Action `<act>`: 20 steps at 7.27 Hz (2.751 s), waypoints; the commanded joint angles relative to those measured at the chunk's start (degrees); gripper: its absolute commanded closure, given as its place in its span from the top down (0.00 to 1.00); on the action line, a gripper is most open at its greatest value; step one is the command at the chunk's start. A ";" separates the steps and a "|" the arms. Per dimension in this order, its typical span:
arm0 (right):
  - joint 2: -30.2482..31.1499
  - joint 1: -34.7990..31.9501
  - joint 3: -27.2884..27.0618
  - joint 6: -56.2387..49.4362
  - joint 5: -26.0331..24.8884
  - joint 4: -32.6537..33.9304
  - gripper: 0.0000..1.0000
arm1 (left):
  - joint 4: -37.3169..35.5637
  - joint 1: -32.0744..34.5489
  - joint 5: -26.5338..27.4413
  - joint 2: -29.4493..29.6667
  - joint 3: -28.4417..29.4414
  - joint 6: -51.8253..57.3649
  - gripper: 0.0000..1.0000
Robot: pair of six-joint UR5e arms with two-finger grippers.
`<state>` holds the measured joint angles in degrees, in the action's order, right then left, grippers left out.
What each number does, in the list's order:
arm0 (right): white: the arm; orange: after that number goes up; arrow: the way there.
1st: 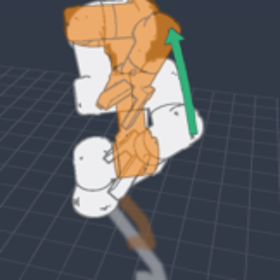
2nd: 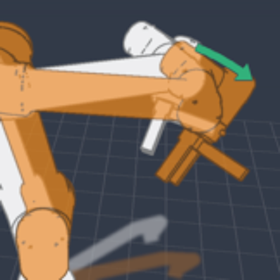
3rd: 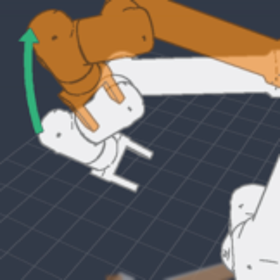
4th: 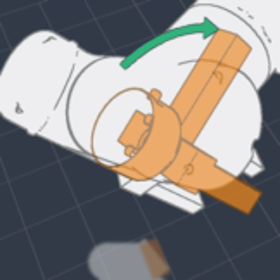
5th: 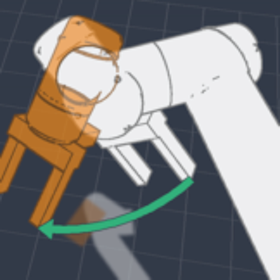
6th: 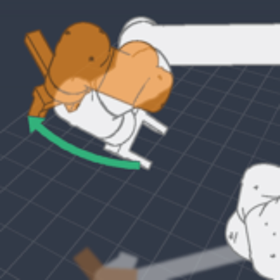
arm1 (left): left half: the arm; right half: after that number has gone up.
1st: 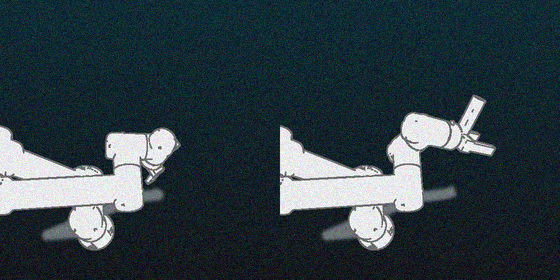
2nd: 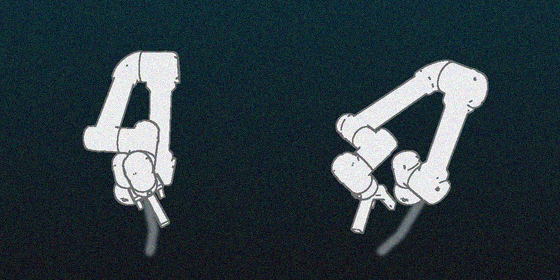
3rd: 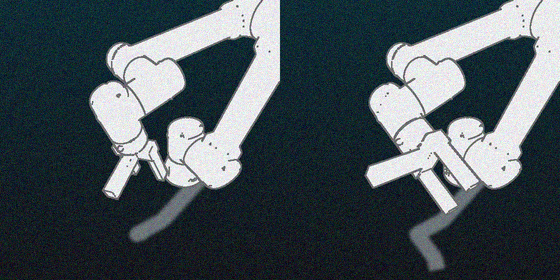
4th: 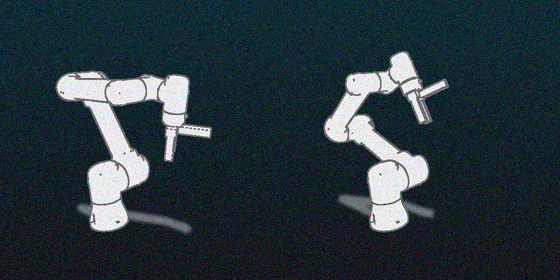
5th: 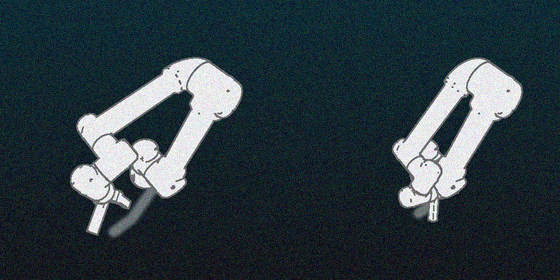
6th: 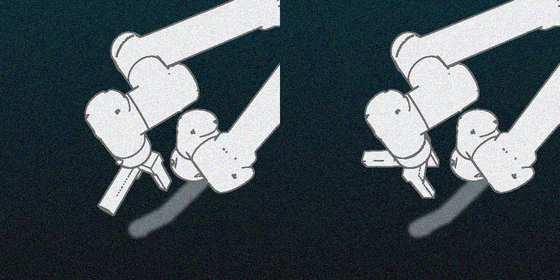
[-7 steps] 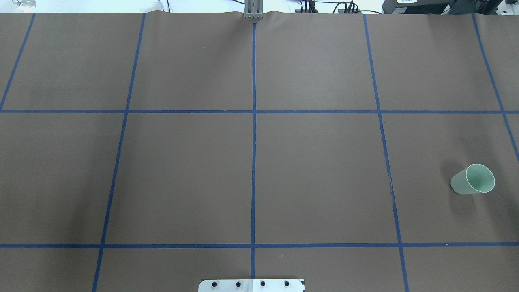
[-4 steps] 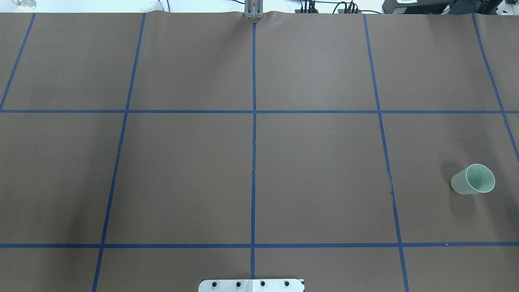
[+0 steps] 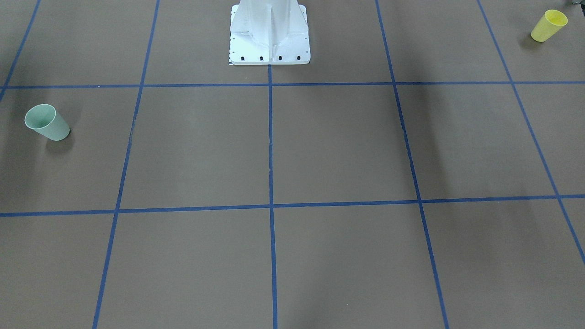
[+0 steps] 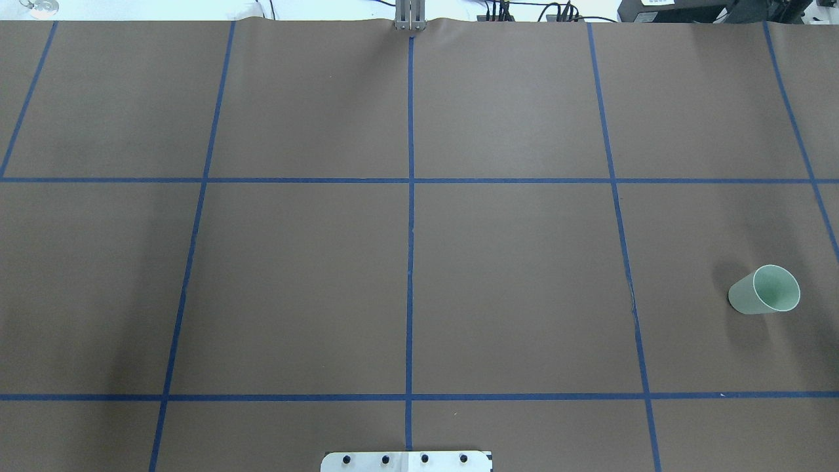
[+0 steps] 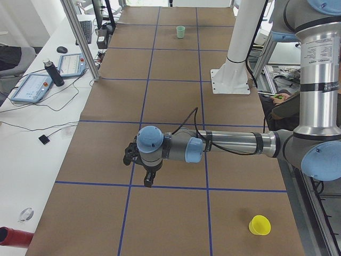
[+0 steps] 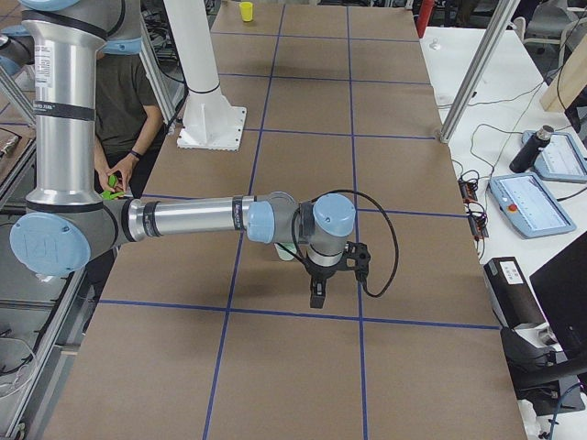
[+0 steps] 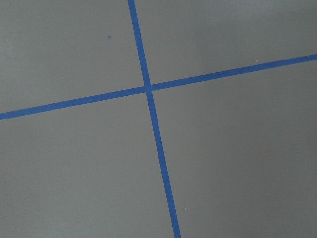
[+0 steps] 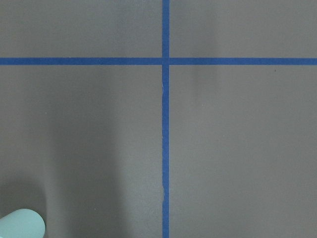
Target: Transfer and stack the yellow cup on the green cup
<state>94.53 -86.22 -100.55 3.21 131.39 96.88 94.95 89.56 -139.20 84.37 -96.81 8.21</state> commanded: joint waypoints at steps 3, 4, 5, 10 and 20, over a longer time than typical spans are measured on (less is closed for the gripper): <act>-0.05 0.00 0.00 -0.22 0.01 -0.02 1.00 | 0.24 -0.97 -0.80 -0.17 0.48 0.32 1.00; 0.04 0.00 0.00 -0.22 0.10 0.06 1.00 | 0.06 -1.14 -0.81 -0.17 0.48 0.32 1.00; 0.04 0.00 0.00 -0.22 0.18 0.06 1.00 | -0.11 -1.14 -0.81 -1.13 0.48 0.06 1.00; 0.13 0.00 -0.17 -0.22 0.97 0.06 1.00 | 0.24 -1.31 -1.51 -1.58 -0.66 -5.36 1.00; -0.57 0.53 -0.35 0.04 1.06 -0.02 1.00 | 13.25 -28.25 38.44 -10.27 -1.28 -92.31 1.00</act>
<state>94.29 -85.78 -100.79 3.25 132.45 96.87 108.42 66.11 -107.45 76.46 -98.10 -73.51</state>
